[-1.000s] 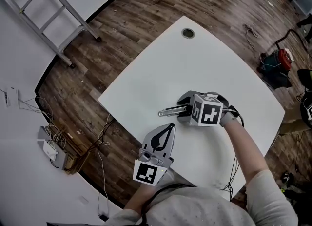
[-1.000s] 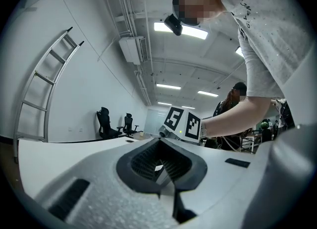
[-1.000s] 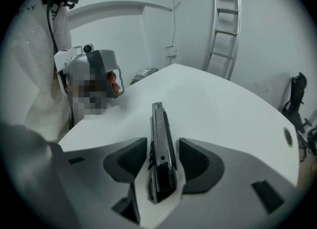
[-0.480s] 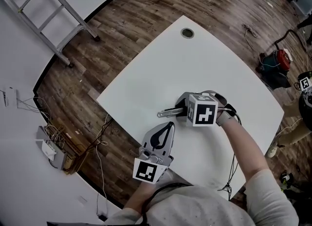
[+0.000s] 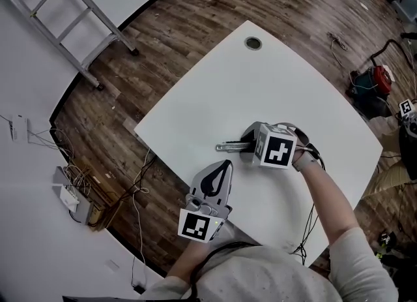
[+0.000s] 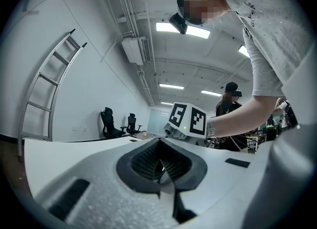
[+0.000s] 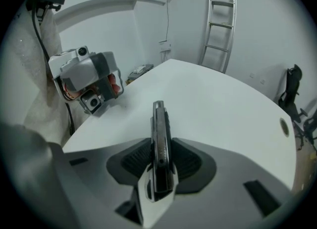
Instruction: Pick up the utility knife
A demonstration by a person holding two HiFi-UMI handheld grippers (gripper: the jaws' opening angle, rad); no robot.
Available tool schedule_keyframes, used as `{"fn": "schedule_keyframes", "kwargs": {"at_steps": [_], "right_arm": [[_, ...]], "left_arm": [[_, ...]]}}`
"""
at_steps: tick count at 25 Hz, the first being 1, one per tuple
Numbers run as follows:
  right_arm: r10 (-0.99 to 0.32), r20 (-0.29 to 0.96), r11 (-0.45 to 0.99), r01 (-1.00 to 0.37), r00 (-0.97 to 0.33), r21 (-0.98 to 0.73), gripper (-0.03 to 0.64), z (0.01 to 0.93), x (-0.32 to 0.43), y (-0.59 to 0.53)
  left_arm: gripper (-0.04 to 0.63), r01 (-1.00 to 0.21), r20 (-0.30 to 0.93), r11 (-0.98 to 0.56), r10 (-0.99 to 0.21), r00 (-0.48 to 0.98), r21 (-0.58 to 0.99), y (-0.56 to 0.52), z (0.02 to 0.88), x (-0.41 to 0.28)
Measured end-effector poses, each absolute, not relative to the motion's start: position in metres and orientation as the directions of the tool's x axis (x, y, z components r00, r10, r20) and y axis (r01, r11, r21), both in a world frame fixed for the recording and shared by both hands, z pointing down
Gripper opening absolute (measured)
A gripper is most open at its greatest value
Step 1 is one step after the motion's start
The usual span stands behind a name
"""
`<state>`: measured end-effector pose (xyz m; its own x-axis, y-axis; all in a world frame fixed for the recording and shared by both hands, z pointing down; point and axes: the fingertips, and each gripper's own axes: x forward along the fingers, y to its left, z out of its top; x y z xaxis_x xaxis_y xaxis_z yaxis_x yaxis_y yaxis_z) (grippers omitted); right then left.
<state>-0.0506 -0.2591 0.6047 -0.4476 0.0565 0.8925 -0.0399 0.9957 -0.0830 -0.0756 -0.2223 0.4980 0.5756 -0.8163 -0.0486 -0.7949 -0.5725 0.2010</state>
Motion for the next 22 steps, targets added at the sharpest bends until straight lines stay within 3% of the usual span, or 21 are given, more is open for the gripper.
{"fn": "schedule_keyframes", "kwargs": {"at_steps": [9, 22], "right_arm": [[0.057, 0.835, 0.965, -0.185, -0.548, -0.187, 0.133, 0.597, -0.027, -0.238], [-0.059, 0.698, 0.905, -0.333, -0.714, -0.264, 0.133, 0.559, 0.003, -0.215]], "left_arm": [[0.006, -0.801, -0.070, -0.576, -0.816, 0.573, 0.162, -0.211, 0.496, -0.072], [0.006, -0.788, -0.081, -0.593, -0.805, 0.588, 0.167, -0.190, 0.482, -0.051]]}}
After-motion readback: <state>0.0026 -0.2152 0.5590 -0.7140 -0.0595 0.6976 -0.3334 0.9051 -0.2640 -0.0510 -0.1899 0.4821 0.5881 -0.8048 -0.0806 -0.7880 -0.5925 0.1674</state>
